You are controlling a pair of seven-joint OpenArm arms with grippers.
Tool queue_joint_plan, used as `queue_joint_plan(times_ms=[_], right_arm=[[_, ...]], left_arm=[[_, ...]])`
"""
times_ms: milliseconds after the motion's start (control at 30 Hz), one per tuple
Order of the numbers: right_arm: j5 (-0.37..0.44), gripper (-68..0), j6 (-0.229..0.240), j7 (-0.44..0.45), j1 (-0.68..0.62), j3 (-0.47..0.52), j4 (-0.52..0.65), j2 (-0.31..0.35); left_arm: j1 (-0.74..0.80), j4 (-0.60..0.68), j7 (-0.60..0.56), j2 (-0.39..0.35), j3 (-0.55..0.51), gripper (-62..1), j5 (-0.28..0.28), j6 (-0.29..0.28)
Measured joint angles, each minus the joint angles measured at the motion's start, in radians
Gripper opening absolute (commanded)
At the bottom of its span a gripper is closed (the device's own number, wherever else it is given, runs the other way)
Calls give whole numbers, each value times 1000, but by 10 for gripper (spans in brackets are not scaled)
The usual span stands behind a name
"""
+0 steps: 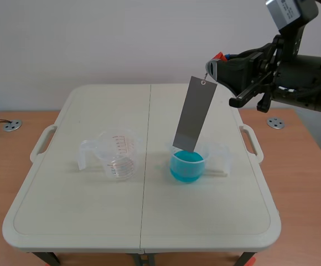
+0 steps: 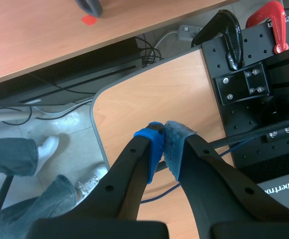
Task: Hold the metal plate by the orange handle, dip it into the blue solution, take it out and point at it, then put the plate back in the beaker on the left.
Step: 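Point at the plate with the left hand, then lower the plate into the blue solution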
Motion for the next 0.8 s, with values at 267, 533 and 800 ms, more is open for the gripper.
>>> queue_joint_plan(times_ms=[267,533,800], right_arm=[[-46,-662,0,16,0,-27,-42,-50],[-95,-662,-1,55,0,-43,-91,-58],[-161,-662,-1,106,0,-75,-164,-67]], left_arm=[[0,0,0,0,-1,-594,0,0],[-1,0,20,0,-1,-594,0,0],[-1,0,20,0,-1,-594,0,0]])
